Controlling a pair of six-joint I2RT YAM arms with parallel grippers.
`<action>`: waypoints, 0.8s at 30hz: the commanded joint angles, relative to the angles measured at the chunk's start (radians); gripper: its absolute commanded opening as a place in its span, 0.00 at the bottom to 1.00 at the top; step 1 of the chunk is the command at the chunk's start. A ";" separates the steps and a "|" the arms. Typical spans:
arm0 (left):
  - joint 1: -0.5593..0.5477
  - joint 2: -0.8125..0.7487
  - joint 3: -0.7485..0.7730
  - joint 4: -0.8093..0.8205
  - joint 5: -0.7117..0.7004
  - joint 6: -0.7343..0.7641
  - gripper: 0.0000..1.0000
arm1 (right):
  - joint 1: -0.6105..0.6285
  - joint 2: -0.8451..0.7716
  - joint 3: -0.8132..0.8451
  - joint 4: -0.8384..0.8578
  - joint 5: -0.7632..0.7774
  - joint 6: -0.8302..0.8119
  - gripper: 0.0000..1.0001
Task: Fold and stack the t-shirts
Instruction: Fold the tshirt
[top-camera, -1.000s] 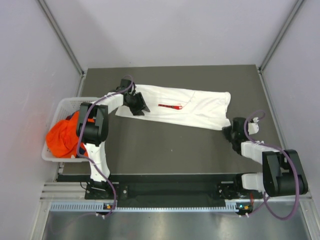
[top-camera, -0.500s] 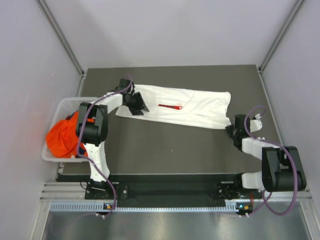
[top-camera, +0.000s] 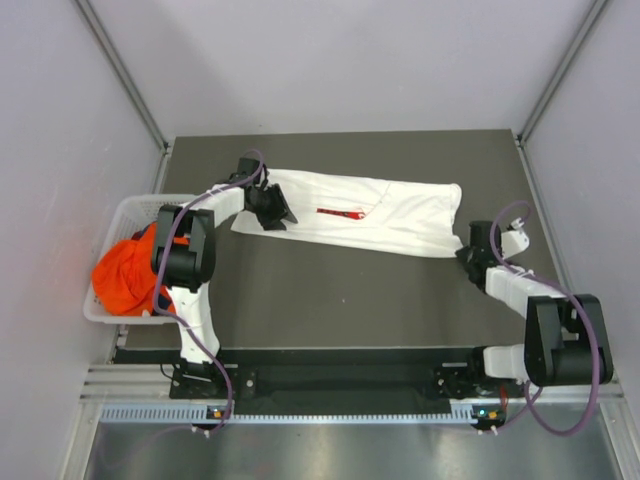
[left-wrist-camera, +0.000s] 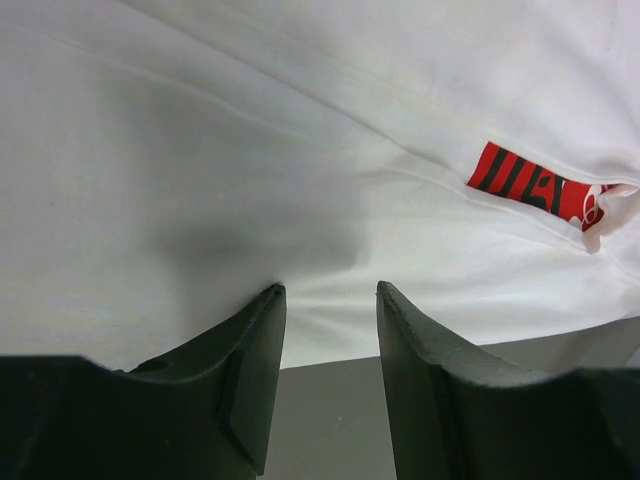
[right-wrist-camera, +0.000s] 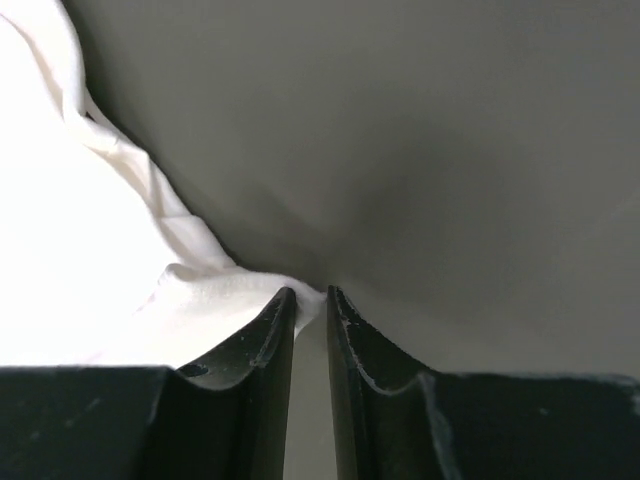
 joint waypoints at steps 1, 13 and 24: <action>0.041 0.045 -0.048 -0.087 -0.190 0.066 0.49 | -0.021 -0.068 0.045 -0.042 0.149 -0.145 0.20; 0.041 -0.003 -0.022 -0.117 -0.144 0.074 0.50 | -0.016 -0.185 0.173 -0.196 0.030 -0.265 0.43; 0.044 -0.009 0.048 -0.177 -0.173 0.106 0.52 | -0.021 0.110 0.242 -0.098 -0.408 -0.248 0.14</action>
